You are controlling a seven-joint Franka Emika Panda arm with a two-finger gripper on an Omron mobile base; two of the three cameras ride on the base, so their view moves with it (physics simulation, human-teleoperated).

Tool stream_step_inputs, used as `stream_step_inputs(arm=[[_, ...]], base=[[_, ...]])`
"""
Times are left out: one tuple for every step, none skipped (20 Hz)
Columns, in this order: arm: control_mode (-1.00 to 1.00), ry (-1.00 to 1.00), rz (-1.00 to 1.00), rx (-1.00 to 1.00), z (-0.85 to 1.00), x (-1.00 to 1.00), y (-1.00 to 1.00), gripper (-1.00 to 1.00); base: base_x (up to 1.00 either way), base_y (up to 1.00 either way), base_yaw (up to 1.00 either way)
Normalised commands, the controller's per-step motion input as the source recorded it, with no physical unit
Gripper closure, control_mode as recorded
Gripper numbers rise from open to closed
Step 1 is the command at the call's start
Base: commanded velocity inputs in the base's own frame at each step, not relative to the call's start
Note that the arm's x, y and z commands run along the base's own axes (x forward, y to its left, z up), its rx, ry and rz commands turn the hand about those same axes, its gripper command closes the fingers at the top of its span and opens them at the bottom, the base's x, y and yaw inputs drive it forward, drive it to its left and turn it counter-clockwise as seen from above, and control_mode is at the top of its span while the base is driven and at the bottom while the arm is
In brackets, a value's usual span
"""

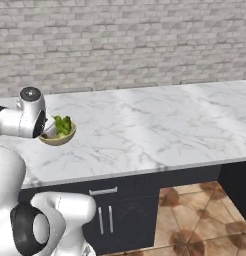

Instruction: The microwave is finished heating the fish and lettuce. Take the bowl containing the food and place it on the dining counter.

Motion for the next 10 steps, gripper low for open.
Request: stream_step_inputs(arm=[[-1.0, -0.51, 0.0, -0.02, 0.95, -1.0, 0.0, -1.0], [-1.0, -0.51, 0.0, -0.01, 0.96, -1.0, 0.0, -1.0], [-1.0, -0.52, 0.0, -0.01, 0.99, -1.0, 0.0, -1.0], [-1.0, -0.52, 0.0, -0.01, 0.99, -1.0, 0.0, -1.0], [-1.0, -0.53, 0.0, -0.02, 0.97, -1.0, 0.0, -1.0], [-1.0, -0.52, 0.01, -0.04, 0.91, -1.0, 0.01, -1.0], [-1.0, -0.48, 0.03, -0.03, 0.88, -1.0, 0.04, -1.0], [-1.0, -0.46, 0.04, -0.03, 0.89, -1.0, 0.05, -1.0], [-1.0, -0.45, 0.05, -0.08, 0.85, -1.0, 0.1, -1.0], [-1.0, -0.34, 0.04, -0.13, 0.73, -1.0, 0.21, -1.0]], base=[[0.0, 0.0, 0.0], [0.0, 0.0, 0.0], [0.0, 0.0, 0.0], [0.0, 0.0, 0.0], [0.0, 0.0, 0.0], [0.0, 0.0, 0.0], [0.0, 0.0, 0.0], [0.0, 0.0, 0.0], [0.0, 0.0, 0.0], [0.0, 0.0, 0.0]])
